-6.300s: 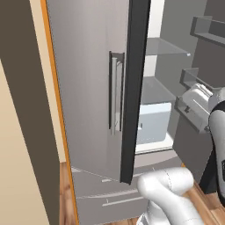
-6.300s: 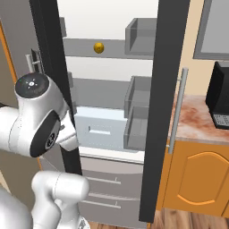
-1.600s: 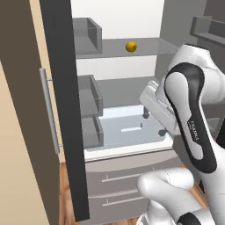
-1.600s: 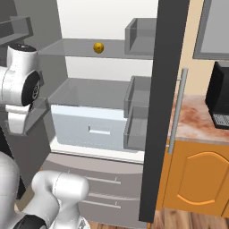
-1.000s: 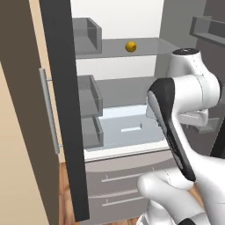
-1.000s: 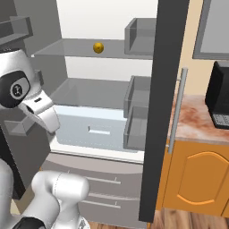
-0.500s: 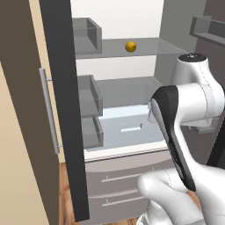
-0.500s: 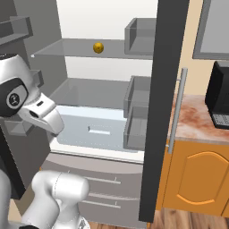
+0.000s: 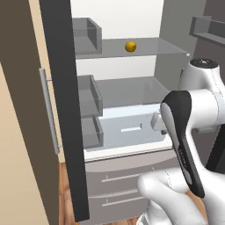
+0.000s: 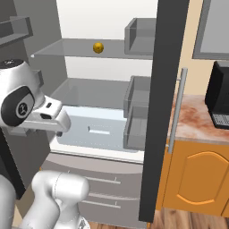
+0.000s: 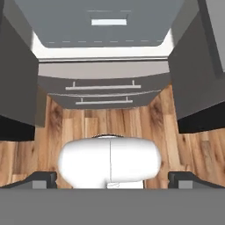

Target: Retrieve a lemon from the fridge and place it on the cutting board with the fish.

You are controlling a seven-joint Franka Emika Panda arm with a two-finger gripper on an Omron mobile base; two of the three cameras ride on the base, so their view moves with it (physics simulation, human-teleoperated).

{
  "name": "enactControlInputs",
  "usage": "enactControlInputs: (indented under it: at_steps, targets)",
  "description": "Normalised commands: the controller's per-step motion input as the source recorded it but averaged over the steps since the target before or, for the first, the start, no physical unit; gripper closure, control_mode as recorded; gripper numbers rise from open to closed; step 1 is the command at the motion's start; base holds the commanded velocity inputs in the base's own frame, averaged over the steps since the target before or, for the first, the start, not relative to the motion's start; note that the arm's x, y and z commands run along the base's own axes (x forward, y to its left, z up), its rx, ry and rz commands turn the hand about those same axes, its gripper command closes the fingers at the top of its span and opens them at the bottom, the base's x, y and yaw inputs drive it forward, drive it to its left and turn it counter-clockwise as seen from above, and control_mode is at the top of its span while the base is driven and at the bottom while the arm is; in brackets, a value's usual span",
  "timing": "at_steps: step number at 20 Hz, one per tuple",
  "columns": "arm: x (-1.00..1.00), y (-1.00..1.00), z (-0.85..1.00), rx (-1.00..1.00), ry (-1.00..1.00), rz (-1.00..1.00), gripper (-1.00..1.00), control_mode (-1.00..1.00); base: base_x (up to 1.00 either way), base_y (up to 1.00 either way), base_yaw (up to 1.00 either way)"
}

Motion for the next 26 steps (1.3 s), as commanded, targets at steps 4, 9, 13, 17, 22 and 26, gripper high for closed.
enactControlInputs:
  at_steps: [4,9,13,17,22,26]
  targets:
    - [0.00,0.00,-0.08,0.00,0.00,0.05,-1.00,-1.00,0.00,0.00,0.00]
    - [0.00,0.00,-0.22,0.00,0.00,-0.05,-1.00,-1.00,0.00,0.00,0.00]
    - [0.00,0.00,-0.07,0.00,0.00,-0.01,-1.00,-1.00,0.00,0.00,0.00]
    - [0.00,0.00,0.00,0.00,0.00,0.00,-1.00,-1.00,0.00,0.00,0.00]
    - [0.00,-0.02,-0.02,0.00,0.00,-0.04,-1.00,-1.00,0.00,0.00,0.00]
    - [0.00,0.00,0.00,0.00,0.00,0.00,-1.00,1.00,-0.01,-0.15,-0.12]
